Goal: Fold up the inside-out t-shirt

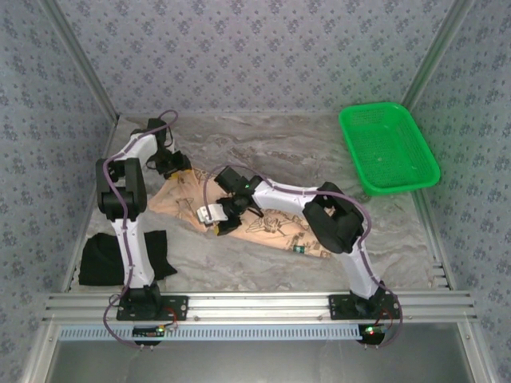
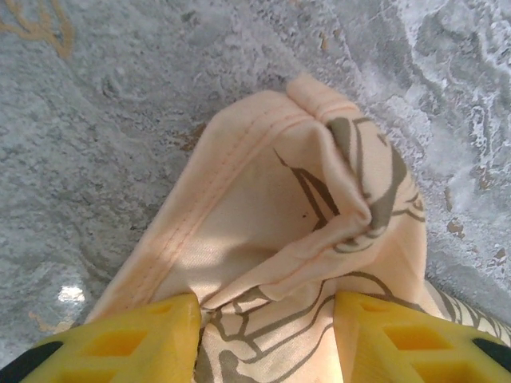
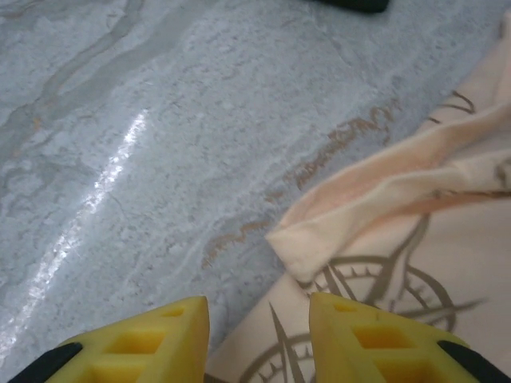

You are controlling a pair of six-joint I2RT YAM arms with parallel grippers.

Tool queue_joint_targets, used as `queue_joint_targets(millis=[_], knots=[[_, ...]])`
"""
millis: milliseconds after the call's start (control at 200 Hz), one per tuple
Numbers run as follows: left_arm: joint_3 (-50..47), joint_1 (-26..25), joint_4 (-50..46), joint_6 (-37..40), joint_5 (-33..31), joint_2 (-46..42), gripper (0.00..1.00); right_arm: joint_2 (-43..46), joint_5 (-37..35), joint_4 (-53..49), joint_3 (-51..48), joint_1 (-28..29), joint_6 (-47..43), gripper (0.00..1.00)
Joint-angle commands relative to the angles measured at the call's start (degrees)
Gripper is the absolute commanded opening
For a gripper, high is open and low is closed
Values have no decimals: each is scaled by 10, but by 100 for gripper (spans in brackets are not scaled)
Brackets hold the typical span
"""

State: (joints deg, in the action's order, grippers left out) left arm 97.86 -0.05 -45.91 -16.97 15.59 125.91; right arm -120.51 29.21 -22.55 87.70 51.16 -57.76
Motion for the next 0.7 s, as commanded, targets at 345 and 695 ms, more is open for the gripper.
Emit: queue_joint_targets(millis=[345,695], knots=[[-99,-34,-14,-39,5,-184,49,193,-380,167,-158,-50,663,41],[-94,-63,33,-39,-61,-75,47,342,-258,66,-390,-224,856,35]])
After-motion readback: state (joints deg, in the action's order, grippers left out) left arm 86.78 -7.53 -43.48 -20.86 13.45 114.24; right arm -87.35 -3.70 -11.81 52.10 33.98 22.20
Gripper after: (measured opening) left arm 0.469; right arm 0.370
